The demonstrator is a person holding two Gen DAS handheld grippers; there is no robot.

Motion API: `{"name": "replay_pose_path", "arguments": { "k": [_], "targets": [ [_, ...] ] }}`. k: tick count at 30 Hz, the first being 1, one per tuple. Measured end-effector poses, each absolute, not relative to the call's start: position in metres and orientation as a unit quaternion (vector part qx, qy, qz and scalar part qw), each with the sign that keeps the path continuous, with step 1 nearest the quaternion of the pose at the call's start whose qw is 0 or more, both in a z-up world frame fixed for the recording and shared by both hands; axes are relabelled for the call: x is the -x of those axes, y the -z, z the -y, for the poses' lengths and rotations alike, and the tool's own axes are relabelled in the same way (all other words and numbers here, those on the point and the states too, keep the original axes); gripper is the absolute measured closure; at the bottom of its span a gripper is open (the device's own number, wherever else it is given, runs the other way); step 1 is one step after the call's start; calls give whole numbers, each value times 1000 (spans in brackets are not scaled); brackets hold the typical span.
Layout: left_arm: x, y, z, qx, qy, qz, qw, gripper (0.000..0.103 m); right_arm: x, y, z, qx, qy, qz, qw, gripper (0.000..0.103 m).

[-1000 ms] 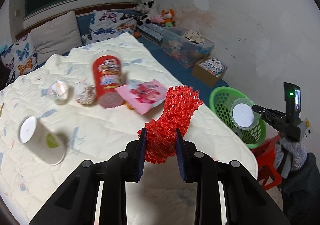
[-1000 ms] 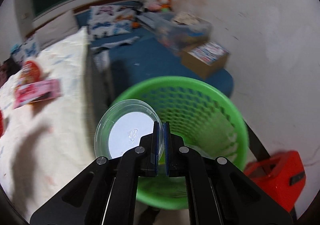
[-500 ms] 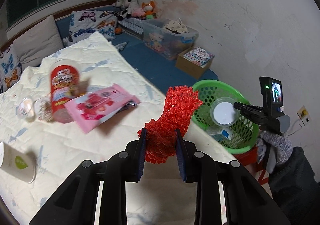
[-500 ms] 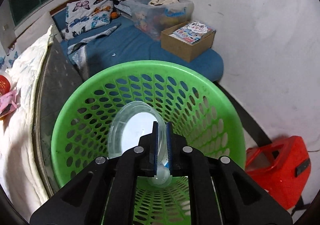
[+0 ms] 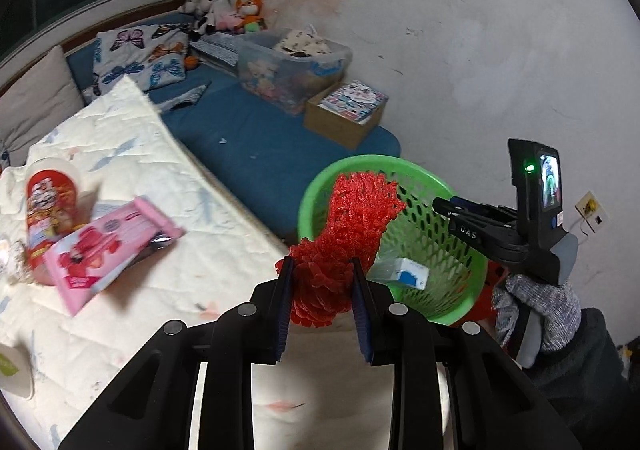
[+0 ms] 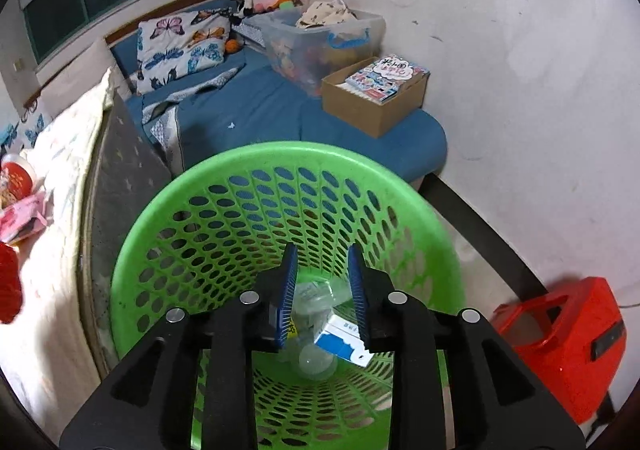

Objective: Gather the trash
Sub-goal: 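Carry the red mesh net to the green wastebasket while the right tool drops a clear plastic lid in, then return the left tool to the bed and grasp the pink snack wrapper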

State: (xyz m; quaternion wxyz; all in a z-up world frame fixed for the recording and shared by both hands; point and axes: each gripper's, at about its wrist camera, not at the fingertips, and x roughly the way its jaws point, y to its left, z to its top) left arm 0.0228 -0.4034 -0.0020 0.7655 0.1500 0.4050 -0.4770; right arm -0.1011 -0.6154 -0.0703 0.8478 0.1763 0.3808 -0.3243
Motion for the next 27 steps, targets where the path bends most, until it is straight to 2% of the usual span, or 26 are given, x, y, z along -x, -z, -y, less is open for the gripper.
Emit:
{"name": "replay_pose_path", "arguments": {
  "k": [11,18,20,27],
  "targets": [
    [5,18,471,-165,509,-424,731,76,165,37,621,-181,355,-335,854,53],
    [11,29,503,-149,517,-459,707,71,196,34,626,-197,368,-321,850,52],
    [14,31,508,-152,518,-460,705,67,202,34,627,-202,369,-317,850,52],
    [20,34,513,-161,522,-455,703,42,211,35,625,-208,372,-316,848,52]
  ]
}}
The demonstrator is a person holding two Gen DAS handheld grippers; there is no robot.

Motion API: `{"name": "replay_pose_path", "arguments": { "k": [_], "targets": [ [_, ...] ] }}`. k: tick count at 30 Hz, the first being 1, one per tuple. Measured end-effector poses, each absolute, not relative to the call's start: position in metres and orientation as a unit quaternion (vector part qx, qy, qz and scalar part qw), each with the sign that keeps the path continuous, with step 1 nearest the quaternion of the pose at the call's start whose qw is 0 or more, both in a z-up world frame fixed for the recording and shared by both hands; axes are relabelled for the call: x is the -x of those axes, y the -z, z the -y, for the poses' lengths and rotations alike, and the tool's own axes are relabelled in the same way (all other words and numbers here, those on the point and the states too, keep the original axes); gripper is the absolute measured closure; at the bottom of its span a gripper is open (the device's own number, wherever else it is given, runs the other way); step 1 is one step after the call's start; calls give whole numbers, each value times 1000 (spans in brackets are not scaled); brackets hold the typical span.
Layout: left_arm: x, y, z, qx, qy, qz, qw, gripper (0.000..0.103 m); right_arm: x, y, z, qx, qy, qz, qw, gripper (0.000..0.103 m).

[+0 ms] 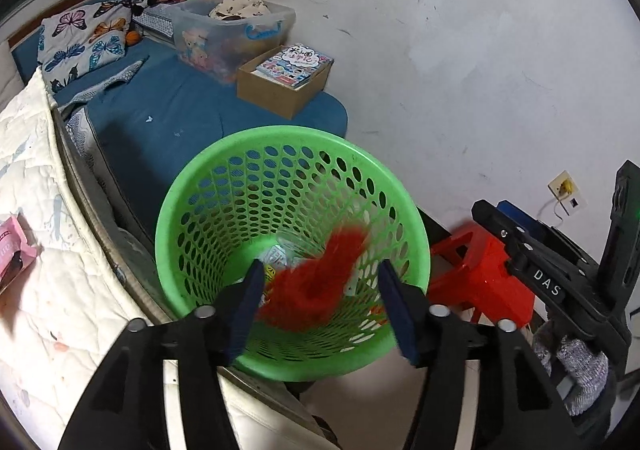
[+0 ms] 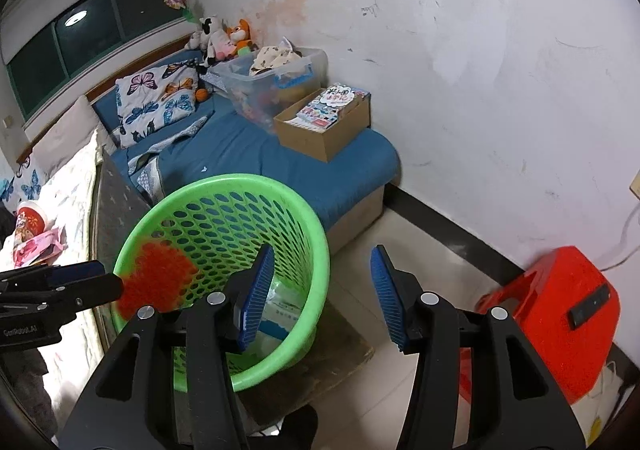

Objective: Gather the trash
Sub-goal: 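Return the left tool to the bed and grasp the pink snack wrapper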

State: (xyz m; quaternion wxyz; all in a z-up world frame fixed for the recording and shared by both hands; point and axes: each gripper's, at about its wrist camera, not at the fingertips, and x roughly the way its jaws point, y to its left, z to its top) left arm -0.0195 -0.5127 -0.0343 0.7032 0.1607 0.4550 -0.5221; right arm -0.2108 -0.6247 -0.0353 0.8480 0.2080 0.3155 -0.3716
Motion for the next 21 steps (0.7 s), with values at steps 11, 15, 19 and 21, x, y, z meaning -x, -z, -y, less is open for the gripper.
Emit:
{"name": "replay_pose_path", "arguments": {
  "k": [11,15,19,21],
  "targets": [
    [-6,10,439,-132,476,-431,755,42,201,28,600,-201,352,-316,858,48],
    [-31,4,396,-100,440,-433,780,42,189,25,587,-196,340,-318,863,48],
    [-57,-4,343,-55,397,-433,807,42,174,22,574,-189,327,-321,868,47],
    [-67,-7,322,-44,380,-428,819,42,165,21,568,-185,318,-323,872,47]
  ]
}}
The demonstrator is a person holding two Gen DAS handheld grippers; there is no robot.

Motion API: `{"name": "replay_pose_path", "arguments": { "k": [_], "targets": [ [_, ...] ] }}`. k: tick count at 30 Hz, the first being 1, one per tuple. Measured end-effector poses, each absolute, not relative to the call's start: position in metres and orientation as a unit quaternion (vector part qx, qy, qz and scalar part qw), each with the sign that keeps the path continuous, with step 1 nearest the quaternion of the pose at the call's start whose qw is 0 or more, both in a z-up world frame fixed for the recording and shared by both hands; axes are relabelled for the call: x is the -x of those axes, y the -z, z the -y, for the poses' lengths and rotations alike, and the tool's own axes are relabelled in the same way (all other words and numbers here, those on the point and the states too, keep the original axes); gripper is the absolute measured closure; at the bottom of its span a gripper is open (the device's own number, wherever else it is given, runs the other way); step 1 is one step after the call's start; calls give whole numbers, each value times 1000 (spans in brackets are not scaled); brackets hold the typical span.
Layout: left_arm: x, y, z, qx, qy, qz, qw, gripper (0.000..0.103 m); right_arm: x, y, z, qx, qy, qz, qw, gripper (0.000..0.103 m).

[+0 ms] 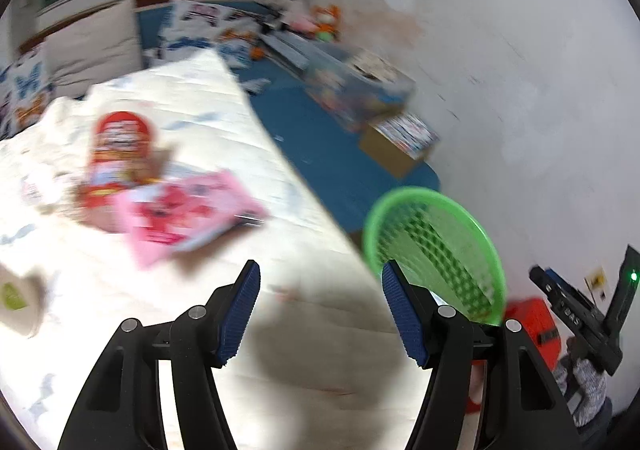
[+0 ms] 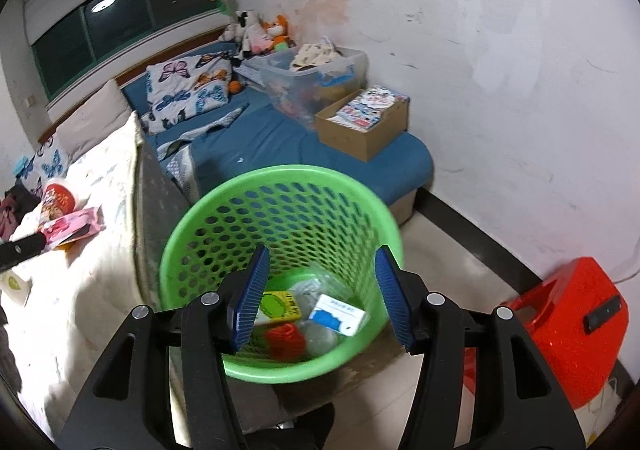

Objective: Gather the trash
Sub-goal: 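Return the left tool to the bed and grasp the pink snack wrapper, then grasp the orange peel with the right tool while the left tool holds the wrapper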

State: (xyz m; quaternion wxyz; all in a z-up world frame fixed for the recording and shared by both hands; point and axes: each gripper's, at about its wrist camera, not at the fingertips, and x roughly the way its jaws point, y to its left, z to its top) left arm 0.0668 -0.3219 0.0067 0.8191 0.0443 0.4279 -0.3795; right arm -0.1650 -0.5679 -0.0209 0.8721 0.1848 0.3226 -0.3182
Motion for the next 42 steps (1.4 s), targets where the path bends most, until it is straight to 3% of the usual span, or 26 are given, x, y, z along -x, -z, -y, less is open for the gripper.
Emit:
{"name": "replay_pose_path", "arguments": {
  "k": [10,22,28,31,33,38,42],
  "targets": [
    [-134,-2,242,37,296,-447,844,42,126,19,539,-164,281,-332,885,46],
    [-173,33,248,88,289,-493,816,42,97,26,520,-150,255,-346,890,45],
    [-181,43,254,119,301,-506,800,52,87,32,516,-147,247,-355,890,45],
    [-182,47,256,134,311,-512,790,63,84,34,513,-145,242,-359,890,45],
    [-181,48,257,142,320,-513,784,76,82,35,511,-143,239,-361,890,45],
    [-177,47,253,158,339,-508,776,92,77,36,503,-139,231,-365,891,45],
    [-169,35,242,154,348,-495,781,94,71,32,496,-130,221,-366,895,45]
  ]
}}
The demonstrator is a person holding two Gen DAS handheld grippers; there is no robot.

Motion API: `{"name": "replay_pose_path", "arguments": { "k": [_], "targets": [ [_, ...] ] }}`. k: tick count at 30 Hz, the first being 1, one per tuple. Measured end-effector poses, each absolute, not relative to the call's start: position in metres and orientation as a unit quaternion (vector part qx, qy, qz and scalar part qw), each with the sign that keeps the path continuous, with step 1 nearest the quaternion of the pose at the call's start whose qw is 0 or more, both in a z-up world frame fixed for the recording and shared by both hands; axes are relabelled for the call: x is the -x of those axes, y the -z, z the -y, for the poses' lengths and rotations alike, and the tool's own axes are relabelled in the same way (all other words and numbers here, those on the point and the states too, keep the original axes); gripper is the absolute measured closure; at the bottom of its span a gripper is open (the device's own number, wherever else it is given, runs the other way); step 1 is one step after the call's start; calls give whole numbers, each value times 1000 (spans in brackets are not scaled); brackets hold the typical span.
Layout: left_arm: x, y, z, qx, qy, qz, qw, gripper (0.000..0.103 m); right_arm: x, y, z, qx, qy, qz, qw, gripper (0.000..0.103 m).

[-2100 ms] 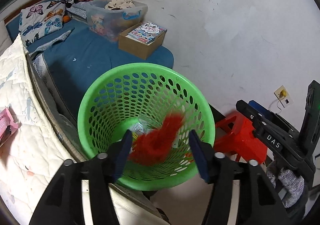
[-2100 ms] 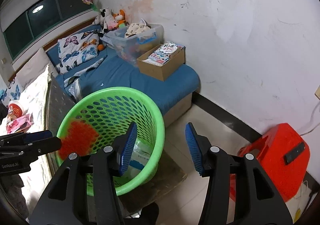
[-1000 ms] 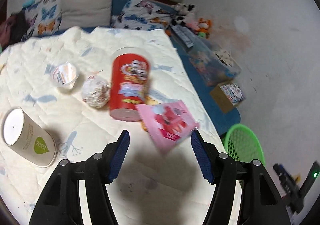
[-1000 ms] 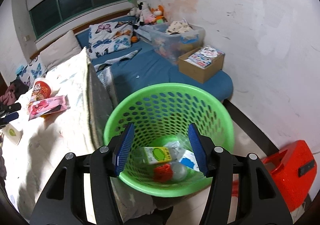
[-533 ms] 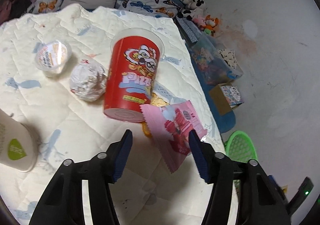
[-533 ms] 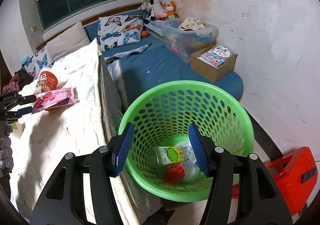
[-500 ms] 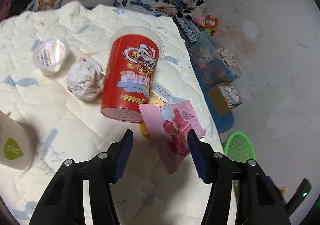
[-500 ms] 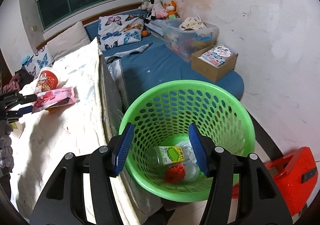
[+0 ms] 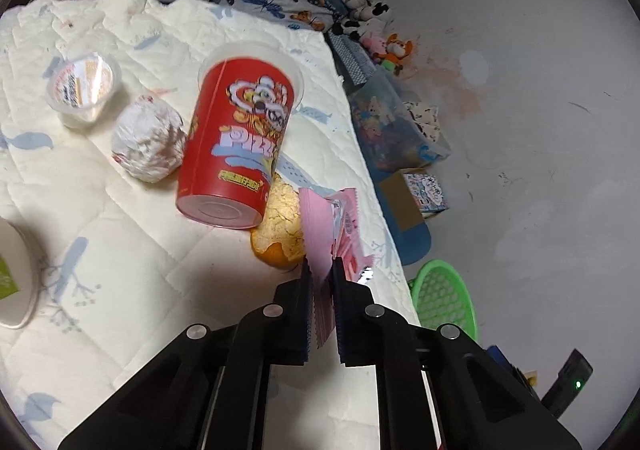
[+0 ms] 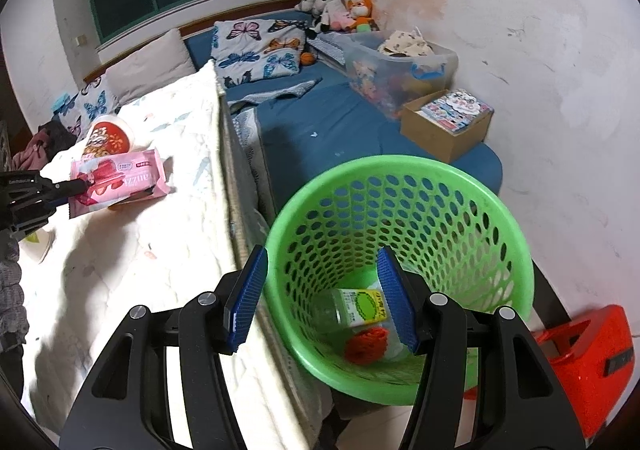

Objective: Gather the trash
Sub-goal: 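Grasp the orange peel with the right tool while the left tool holds the wrapper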

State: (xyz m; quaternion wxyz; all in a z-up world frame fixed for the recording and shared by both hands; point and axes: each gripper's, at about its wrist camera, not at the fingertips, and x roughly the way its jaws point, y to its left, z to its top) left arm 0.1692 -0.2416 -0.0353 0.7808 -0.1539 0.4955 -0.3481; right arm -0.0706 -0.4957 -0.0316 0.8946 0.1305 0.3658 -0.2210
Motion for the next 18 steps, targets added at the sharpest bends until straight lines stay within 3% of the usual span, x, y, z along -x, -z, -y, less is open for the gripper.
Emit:
{"name": "replay_pose_path", "arguments": {
  "k": [18],
  "targets": [
    [-116,-39,122,105,352,-402,839,94,-13,37,418,-109,103,-387,910,45]
  ]
}}
